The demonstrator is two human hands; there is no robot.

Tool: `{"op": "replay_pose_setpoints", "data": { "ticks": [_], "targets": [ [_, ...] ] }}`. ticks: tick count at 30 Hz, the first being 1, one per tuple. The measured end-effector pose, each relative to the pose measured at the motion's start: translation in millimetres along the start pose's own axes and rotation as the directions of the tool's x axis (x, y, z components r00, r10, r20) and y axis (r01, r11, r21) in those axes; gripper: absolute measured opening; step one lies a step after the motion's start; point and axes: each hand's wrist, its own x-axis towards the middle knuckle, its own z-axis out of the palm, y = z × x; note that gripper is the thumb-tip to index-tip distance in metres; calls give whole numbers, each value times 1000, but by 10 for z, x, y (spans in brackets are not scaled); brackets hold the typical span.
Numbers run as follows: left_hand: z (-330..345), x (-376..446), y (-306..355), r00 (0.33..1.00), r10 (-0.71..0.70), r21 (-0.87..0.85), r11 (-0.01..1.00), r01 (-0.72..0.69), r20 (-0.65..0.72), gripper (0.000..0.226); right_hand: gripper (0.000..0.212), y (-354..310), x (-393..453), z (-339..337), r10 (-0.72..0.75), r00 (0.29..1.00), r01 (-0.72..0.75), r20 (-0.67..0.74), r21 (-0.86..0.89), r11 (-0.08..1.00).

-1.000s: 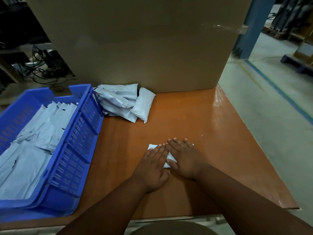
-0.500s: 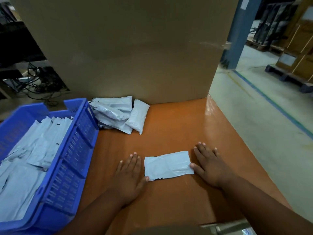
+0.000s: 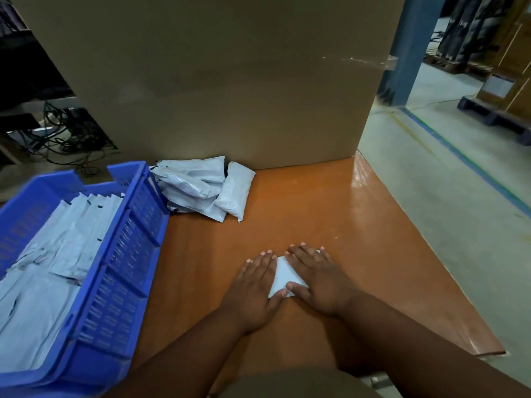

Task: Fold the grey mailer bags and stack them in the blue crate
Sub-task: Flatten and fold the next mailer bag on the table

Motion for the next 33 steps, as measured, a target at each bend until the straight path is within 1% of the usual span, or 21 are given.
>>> {"op": "replay_pose_setpoints", "data": {
  "ticks": [3, 5, 8, 11, 13, 15, 16, 17, 19, 21, 23, 24, 26, 28, 30, 31, 33],
  "targets": [
    [-72, -29, -72, 996, -38, 38, 999, 35, 81, 88, 83, 136, -59, -24, 23, 999, -23, 22, 18, 1000],
    [-128, -48, -76, 992, -66, 45, 997, 61, 107, 92, 81, 193, -92, -54, 7, 998, -7, 55, 1, 1000],
    [-180, -94, -88, 982, -116, 60, 992, 109, 149, 101, 75, 257, -116, -125, -23, 996, 21, 83, 26, 999],
    [-314, -142, -130, 959, -189, 106, 980, 170, 213, 118, 71, 296, -83, -285, -6, 995, -3, 97, 91, 996],
    [-445, -143, -136, 938, -231, 167, 967, 192, 259, 130, 80, 308, -24, -445, -3, 992, -8, 126, 88, 996],
    [-575, -111, -123, 926, -265, 212, 954, 211, 269, 136, 99, 306, 87, -618, -3, 981, -17, 195, 102, 995],
    [-626, -89, -119, 928, -271, 201, 954, 224, 255, 136, 104, 299, 163, -685, 2, 971, -27, 239, 100, 995],
    [-688, -64, -104, 938, -268, 180, 956, 231, 221, 135, 103, 297, 227, -736, -1, 964, -24, 266, 89, 996],
    [-811, -21, -79, 962, -232, 131, 968, 215, 142, 129, 91, 285, 315, -793, -24, 955, -1, 294, 85, 996],
    [-962, 37, -27, 986, -146, 95, 986, 138, 80, 113, 80, 264, 356, -834, -68, 954, 31, 293, 128, 991],
    [-1102, 119, 33, 998, -53, 54, 997, 51, 42, 98, 65, 239, 370, -903, -134, 951, 82, 278, 191, 978],
    [-1159, 156, 68, 998, -35, 20, 999, 34, 43, 94, 55, 230, 377, -934, -168, 949, 109, 266, 224, 968],
    [-1257, 227, 124, 994, -78, -58, 995, 83, 79, 83, 42, 208, 379, -1006, -222, 942, 149, 253, 278, 949],
    [-1367, 252, 182, 988, -106, -91, 989, 116, 113, 58, 37, 202, 395, -1104, -259, 934, 184, 247, 289, 939],
    [-1488, 206, 267, 989, -106, -62, 992, 113, 107, 30, 34, 171, 416, -1261, -302, 927, 231, 223, 297, 926],
    [-1548, 170, 309, 991, -104, -37, 994, 107, 87, 28, 33, 149, 446, -1355, -323, 923, 257, 207, 293, 921],
    [-1673, 107, 338, 992, -124, 10, 992, 124, 31, 43, 29, 109, 548, -1551, -350, 920, 303, 174, 249, 920]
  ]
}}
